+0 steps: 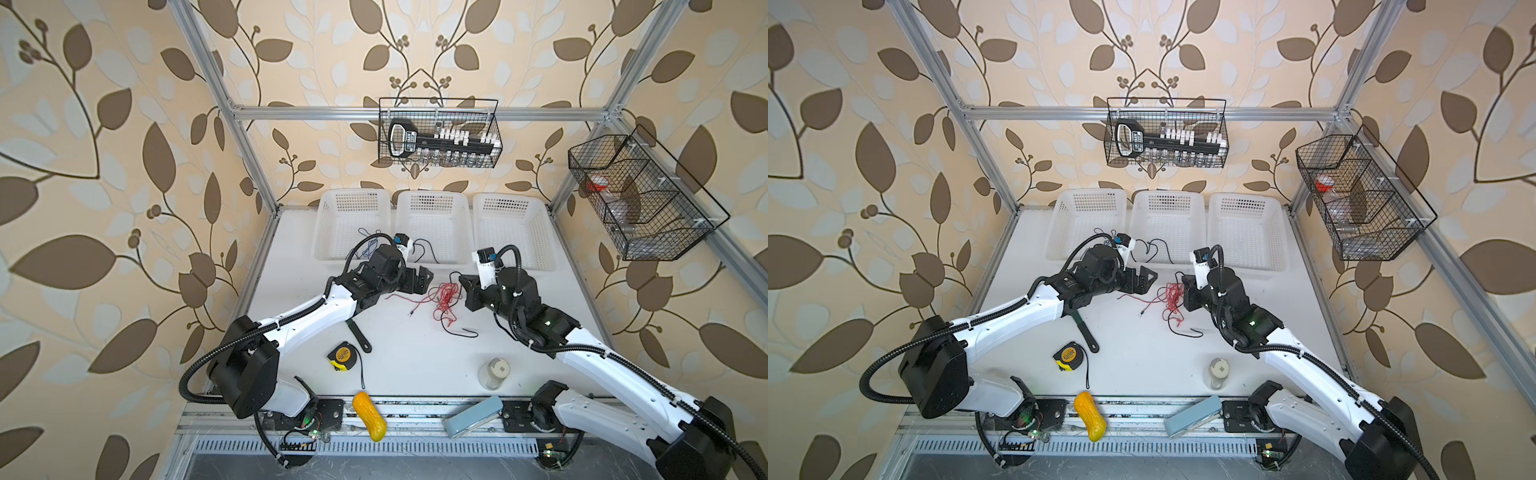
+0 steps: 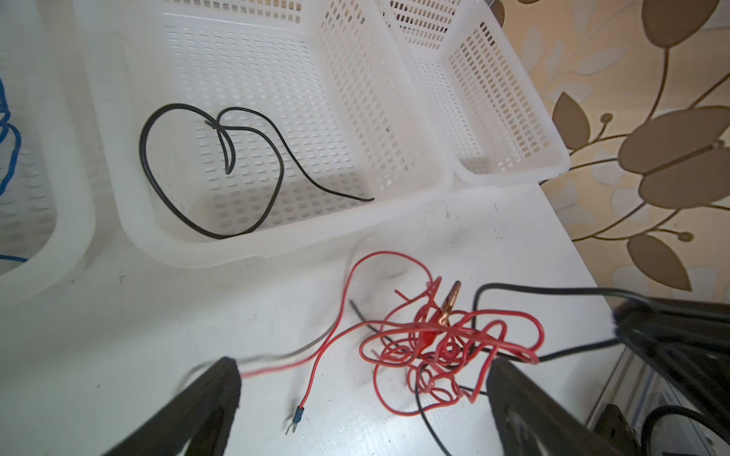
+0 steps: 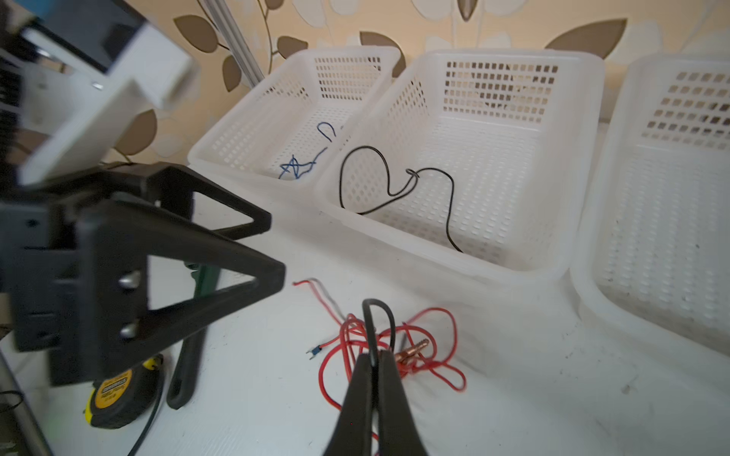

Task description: Untangle the cables

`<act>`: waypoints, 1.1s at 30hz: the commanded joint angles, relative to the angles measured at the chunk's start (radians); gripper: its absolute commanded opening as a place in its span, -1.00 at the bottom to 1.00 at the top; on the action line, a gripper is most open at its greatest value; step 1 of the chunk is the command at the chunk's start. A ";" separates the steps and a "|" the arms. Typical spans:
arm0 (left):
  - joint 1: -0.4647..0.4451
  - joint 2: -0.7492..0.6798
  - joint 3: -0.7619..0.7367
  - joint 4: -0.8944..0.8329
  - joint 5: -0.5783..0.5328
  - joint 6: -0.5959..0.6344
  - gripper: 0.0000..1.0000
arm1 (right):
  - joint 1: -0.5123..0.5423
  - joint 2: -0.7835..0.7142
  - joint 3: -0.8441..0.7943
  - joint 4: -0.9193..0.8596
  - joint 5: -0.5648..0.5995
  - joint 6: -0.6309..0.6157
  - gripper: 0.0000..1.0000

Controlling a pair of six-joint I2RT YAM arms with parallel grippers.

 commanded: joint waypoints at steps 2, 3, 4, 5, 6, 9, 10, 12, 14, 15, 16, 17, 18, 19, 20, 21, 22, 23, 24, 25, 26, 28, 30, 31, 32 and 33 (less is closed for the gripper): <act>-0.008 -0.046 0.032 0.037 0.038 0.009 0.98 | 0.004 -0.025 0.074 -0.007 -0.033 -0.045 -1.00; -0.009 -0.047 0.032 0.037 0.040 0.010 0.98 | 0.005 -0.024 0.085 -0.008 -0.035 -0.045 -1.00; -0.008 -0.050 0.032 0.037 0.043 0.009 0.98 | 0.004 -0.025 0.092 -0.007 -0.036 -0.043 -1.00; -0.008 -0.051 0.032 0.039 0.046 0.009 0.98 | 0.004 -0.027 0.101 -0.002 -0.036 -0.036 -1.00; -0.008 -0.054 0.030 0.040 0.048 0.010 0.98 | 0.005 -0.027 0.106 0.004 -0.037 -0.032 -1.00; -0.009 -0.062 0.029 0.039 0.053 0.012 0.98 | 0.005 -0.028 0.124 0.020 -0.050 -0.029 -1.00; -0.008 -0.064 0.027 0.039 0.053 0.012 0.98 | 0.005 -0.028 0.131 0.022 -0.050 -0.029 -1.00; -0.009 -0.070 0.026 0.040 0.059 0.017 0.98 | 0.004 -0.023 0.140 0.027 -0.046 -0.030 -1.00; -0.008 -0.078 0.021 0.043 0.061 0.020 0.98 | 0.005 -0.016 0.147 0.030 -0.043 -0.028 -1.00; -0.008 -0.081 0.019 0.044 0.059 0.020 0.98 | 0.005 -0.011 0.153 0.030 -0.042 -0.026 -1.00; -0.008 -0.085 0.019 0.042 0.057 0.022 0.98 | 0.005 -0.008 0.158 0.030 -0.044 -0.023 -1.00; -0.008 -0.088 0.015 0.038 0.050 0.024 0.98 | 0.005 -0.004 0.162 0.031 -0.045 -0.021 -1.00; -0.008 -0.094 0.013 0.035 0.038 0.026 0.98 | 0.005 -0.004 0.166 0.031 -0.044 -0.020 -1.00; -0.008 -0.102 0.007 0.034 0.027 0.026 0.98 | 0.005 -0.004 0.168 0.033 -0.040 -0.020 -1.00; -0.008 -0.112 0.000 0.032 0.007 0.026 0.98 | 0.005 -0.001 0.171 0.033 -0.024 -0.019 -1.00; -0.009 -0.124 -0.012 0.033 -0.014 0.024 0.98 | 0.004 0.000 0.176 0.033 0.000 -0.020 -1.00; -0.008 -0.139 -0.020 0.034 -0.033 0.021 0.98 | 0.005 0.001 0.180 0.033 0.024 -0.021 -1.00; -0.008 -0.158 -0.030 0.036 -0.054 0.019 0.98 | 0.004 0.005 0.190 0.033 0.056 -0.025 -1.00; -0.008 -0.176 -0.042 0.037 -0.073 0.020 0.98 | 0.005 0.011 0.201 0.033 0.084 -0.034 -1.00; -0.008 -0.195 -0.052 0.039 -0.092 0.017 0.98 | 0.003 0.017 0.213 0.035 0.103 -0.042 -1.00; -0.009 -0.215 -0.064 0.041 -0.111 0.012 0.98 | 0.000 0.026 0.226 0.039 0.121 -0.050 -1.00; -0.008 -0.245 -0.084 0.045 -0.138 0.008 0.98 | -0.010 0.050 0.256 0.057 0.131 -0.061 -1.00; -0.008 -0.266 -0.099 0.047 -0.151 0.005 0.98 | -0.038 0.088 0.297 0.067 0.115 -0.062 -1.00; -0.008 -0.272 -0.102 0.045 -0.154 0.002 0.98 | -0.050 0.108 0.318 0.068 0.111 -0.058 -1.00; -0.008 -0.275 -0.107 0.045 -0.154 -0.002 0.98 | -0.065 0.130 0.338 0.072 0.109 -0.057 -1.00; -0.008 -0.275 -0.109 0.044 -0.153 -0.004 0.98 | -0.076 0.152 0.358 0.078 0.112 -0.055 -1.00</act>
